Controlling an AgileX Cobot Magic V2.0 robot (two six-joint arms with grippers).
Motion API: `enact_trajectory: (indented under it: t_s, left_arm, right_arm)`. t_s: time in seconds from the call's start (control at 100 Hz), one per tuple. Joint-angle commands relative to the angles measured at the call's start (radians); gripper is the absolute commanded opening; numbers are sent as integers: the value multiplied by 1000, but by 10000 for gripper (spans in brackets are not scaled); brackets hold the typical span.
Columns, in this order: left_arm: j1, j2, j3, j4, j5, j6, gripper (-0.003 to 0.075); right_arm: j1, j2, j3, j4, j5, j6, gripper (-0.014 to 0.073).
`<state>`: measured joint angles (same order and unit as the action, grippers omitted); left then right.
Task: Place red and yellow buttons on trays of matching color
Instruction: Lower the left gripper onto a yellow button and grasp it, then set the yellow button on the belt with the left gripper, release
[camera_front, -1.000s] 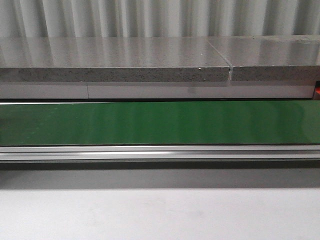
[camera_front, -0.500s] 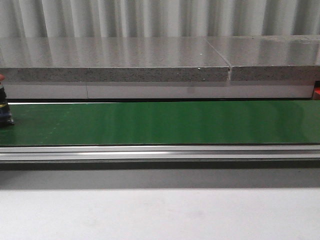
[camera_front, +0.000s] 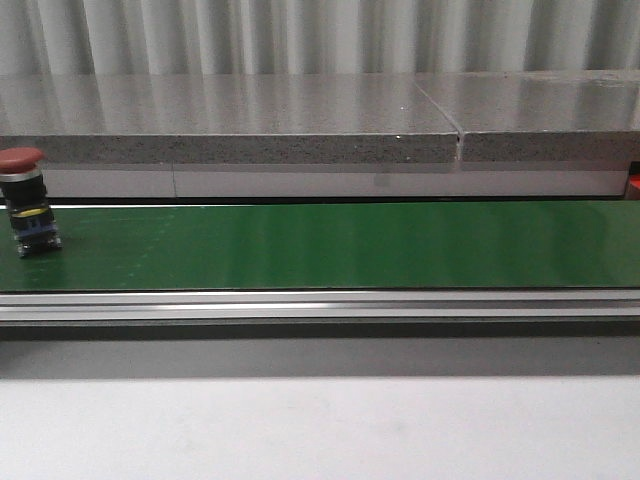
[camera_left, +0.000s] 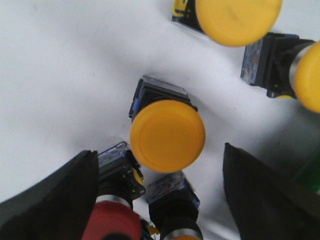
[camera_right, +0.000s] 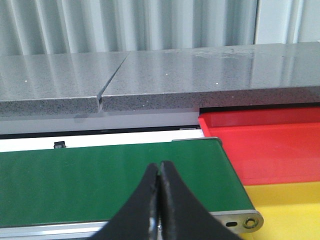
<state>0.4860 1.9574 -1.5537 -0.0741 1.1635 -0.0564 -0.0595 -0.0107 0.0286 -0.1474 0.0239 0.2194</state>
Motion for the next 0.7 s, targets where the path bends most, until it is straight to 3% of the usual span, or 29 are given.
enact_trajectory:
  t_s: [0.0,0.33,0.69]
  left_arm:
    - [0,-35,-31,-8,-23,1,503]
    - [0,3,-31,-15,-24,23,484]
    - [0,1,-31,-15,-48,25,208]
  right_arm:
    - [-6,-18,-19,-8,-79,-7,-67]
    - [-6,-18,-19,-8,-79,-7,-67]
    - [-6,-18,-19,-8,-79,-7,-67]
